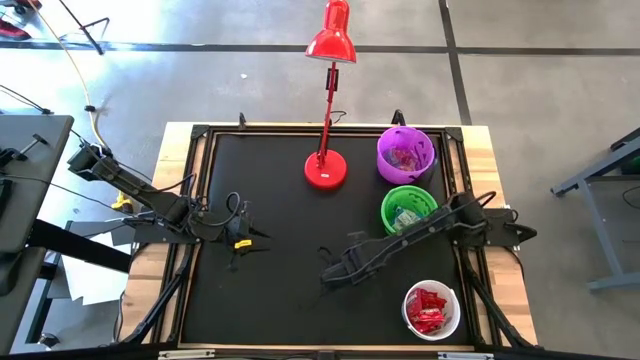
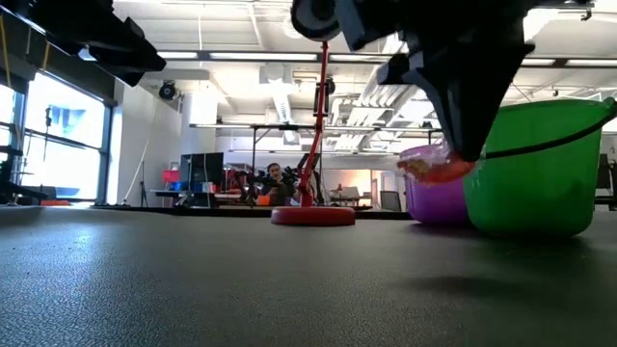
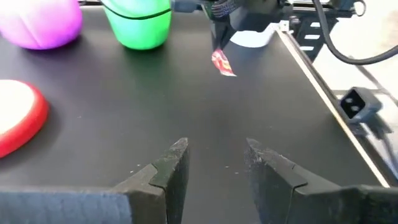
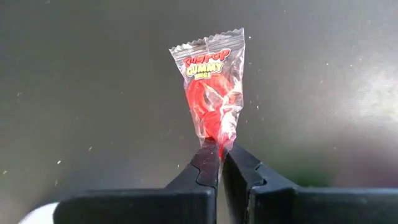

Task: Organize candy in baskets
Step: Put the red gummy into the violet bucket

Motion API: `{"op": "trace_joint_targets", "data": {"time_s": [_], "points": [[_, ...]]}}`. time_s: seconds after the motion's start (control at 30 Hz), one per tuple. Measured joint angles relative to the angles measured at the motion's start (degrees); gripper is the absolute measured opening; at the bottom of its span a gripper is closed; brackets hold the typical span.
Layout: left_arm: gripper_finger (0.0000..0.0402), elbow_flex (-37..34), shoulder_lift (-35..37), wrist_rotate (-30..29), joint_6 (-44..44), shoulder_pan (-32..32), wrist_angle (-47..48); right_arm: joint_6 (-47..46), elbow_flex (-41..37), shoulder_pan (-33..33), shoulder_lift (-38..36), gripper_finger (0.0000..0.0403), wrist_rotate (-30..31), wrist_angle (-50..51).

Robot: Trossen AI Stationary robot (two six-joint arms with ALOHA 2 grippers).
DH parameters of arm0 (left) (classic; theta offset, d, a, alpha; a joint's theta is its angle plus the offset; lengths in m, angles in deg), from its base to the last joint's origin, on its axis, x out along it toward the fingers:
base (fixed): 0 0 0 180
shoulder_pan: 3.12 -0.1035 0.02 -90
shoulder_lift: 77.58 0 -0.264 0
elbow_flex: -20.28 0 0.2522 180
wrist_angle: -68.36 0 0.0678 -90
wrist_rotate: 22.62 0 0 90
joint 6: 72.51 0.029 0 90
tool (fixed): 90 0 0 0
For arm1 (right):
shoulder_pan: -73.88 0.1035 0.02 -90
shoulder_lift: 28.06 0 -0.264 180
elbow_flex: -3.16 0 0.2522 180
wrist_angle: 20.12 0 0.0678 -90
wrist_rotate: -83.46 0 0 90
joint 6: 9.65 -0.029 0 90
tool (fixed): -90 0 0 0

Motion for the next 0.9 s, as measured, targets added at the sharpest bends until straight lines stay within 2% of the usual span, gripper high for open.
{"op": "trace_joint_targets", "data": {"time_s": [0.23,0.5,0.7,0.8,0.9], "points": [[0.0136,0.0,0.0,-6.0,0.0,0.0,0.8,-0.9,-14.6,-1.7,-7.6,0.0000,-0.5,-14.2],[0.0136,0.0,0.0,-15.7,0.0,0.0,1.2,2.3,-29.4,-6.1,-20.2,0.0000,4.6,-19.0],[0.0136,0.0,0.0,-25.1,0.0,0.0,0.9,12.2,-34.9,-14.3,-29.7,0.0000,5.8,-25.4],[0.0136,0.0,0.0,-28.9,-1.3,0.0,0.9,17.6,-35.5,-19.8,-34.2,0.0000,3.3,-33.4],[0.0136,0.1,0.0,-31.6,-4.0,0.0,0.9,23.8,-35.4,-23.9,-38.3,0.0000,2.4,-36.3]]}}
